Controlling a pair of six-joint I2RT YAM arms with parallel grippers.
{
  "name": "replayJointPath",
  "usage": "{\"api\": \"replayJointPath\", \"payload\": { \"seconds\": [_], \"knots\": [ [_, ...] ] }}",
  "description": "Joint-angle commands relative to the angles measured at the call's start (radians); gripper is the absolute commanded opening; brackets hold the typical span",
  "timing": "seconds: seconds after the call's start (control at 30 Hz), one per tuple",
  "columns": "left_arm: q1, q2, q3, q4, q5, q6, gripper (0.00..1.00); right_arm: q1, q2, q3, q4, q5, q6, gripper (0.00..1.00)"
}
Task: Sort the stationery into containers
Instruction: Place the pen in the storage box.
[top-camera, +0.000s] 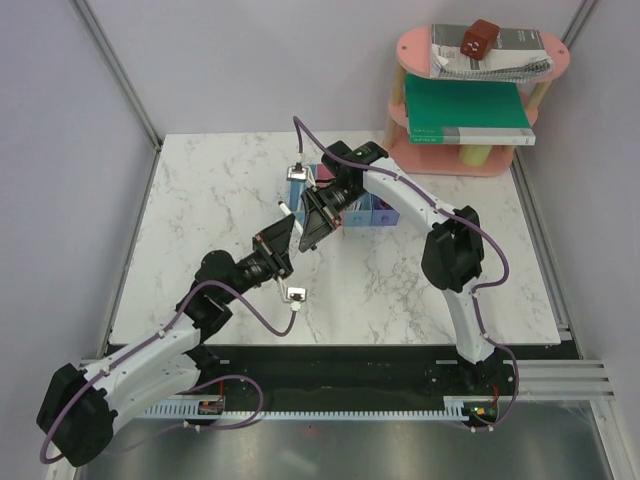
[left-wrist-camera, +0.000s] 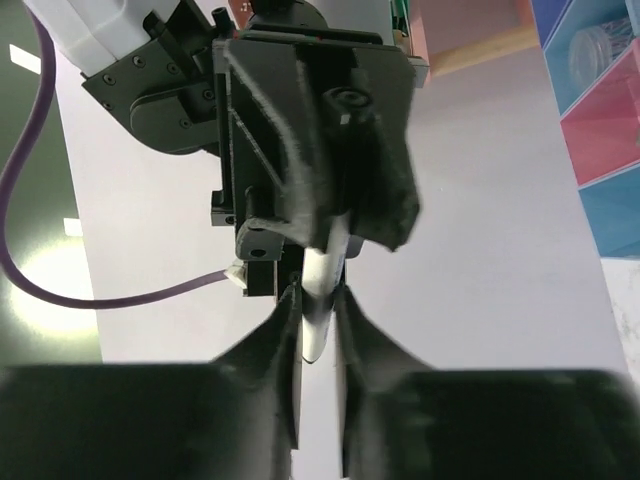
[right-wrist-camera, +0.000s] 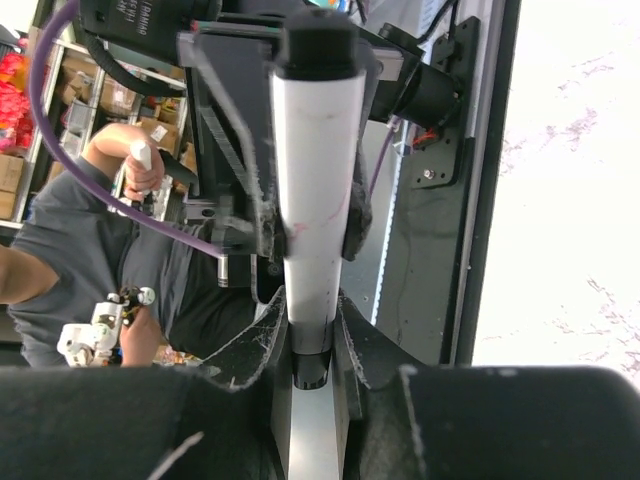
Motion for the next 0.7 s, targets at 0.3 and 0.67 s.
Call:
{"api": "replayJointPath", "payload": {
  "seconds": [0.3, 0.67],
  "knots": [
    [-0.006, -0.296, 0.021, -0.307, 0.041, -0.298, 0.84, -0.016, -0.067, -0.007, 0.054, 0.096, -0.041, 0.0],
    [-0.006, -0.246, 0.365, -0.839, -0.253, -0.943, 0.82, -0.074, -0.05, 0.056, 0.174, 0.38, 0.038, 0.0]
  ]
}}
